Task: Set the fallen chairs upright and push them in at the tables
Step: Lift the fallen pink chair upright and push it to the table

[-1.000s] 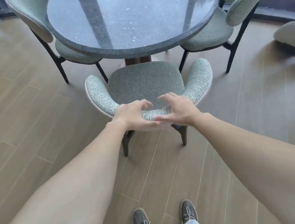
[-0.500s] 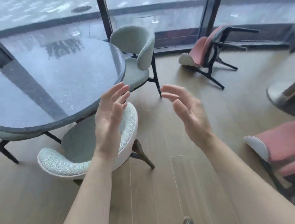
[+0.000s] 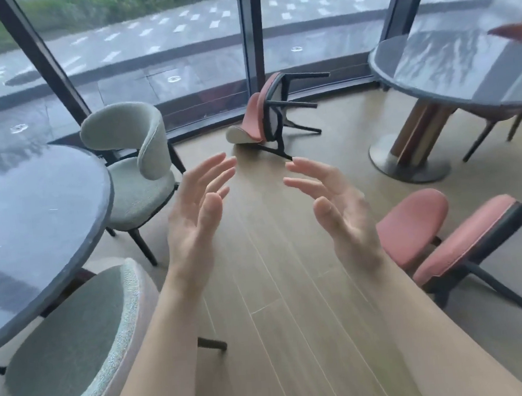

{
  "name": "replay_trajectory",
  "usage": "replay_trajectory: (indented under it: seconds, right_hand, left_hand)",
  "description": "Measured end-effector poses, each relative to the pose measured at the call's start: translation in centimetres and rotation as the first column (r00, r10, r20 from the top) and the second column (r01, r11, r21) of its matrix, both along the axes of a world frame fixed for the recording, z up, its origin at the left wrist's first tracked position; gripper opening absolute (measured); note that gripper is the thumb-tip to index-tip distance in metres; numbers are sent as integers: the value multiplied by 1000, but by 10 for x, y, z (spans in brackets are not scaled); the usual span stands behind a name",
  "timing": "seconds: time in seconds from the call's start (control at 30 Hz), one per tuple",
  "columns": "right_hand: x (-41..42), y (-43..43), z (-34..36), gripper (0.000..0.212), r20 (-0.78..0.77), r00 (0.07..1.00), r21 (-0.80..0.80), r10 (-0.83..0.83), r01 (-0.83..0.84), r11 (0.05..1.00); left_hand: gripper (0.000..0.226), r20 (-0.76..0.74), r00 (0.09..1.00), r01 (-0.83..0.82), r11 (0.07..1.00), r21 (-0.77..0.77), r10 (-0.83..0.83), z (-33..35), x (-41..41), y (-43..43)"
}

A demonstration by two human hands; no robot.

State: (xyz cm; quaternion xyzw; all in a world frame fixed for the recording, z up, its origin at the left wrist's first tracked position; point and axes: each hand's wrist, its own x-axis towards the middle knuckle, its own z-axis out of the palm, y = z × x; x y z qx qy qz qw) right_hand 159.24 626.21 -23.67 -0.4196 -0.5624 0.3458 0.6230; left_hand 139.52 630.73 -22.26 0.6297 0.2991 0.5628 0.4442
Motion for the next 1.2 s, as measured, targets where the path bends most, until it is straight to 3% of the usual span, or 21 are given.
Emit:
replay_trajectory:
  seconds: [0.27,0.43,0.53,0.7,0.9,1.2]
  right_hand:
    - [61,68,-4,89,0,985,20,-173,173,985]
    - [88,144,1,80,24,967,49,-254,252,966]
    - [103,196,13,90,55,944,58,-325,322,945]
    - [136,259,25,93,73,887,105,-456,448,888]
    - [194,293,18,97,93,817,47,-569,567,822]
    - [315,354,25,105,110,767,87,-632,626,775]
  left_hand:
    - [77,7,987,158,987,24,-158,-12,73,96]
    - [63,36,963,263,962,74,-266,-18,106,189]
    - [64,66,942,325,944,60,-329,-12,123,247]
    - [70,56,880,468,881,72,-472,6,167,335]
    - [66,23,778,623,776,95,-628,3,252,401]
    - [63,-11,705,705,699,122,-709,16,384,479]
